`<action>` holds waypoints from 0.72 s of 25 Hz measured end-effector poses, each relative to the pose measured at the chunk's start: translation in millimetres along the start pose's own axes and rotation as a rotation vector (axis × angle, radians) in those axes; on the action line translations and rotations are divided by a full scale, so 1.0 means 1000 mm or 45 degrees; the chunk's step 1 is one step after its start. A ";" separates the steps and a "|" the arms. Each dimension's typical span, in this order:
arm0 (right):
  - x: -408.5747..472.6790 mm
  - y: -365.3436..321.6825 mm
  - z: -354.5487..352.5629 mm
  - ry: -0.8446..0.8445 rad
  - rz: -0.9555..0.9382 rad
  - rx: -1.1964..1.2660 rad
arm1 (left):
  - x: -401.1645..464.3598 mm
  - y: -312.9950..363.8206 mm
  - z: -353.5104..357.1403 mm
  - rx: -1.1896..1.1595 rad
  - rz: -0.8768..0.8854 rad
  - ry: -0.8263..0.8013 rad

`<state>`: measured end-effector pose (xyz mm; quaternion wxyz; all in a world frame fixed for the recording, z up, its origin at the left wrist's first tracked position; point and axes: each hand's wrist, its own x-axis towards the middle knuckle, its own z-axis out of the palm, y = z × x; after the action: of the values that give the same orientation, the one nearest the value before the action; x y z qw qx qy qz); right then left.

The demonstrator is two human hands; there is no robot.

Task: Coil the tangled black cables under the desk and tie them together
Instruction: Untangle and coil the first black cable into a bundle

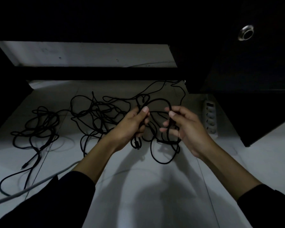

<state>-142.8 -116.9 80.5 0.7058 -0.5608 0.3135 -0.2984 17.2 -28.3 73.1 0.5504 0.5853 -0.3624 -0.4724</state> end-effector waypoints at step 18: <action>0.006 0.000 0.025 0.187 -0.232 -0.323 | -0.004 0.003 0.023 0.191 0.113 -0.024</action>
<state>-119.0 -106.6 84.7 0.5746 -0.6481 0.3473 -0.3593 -5.2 -31.9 77.3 0.5221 0.6037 -0.4275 -0.4245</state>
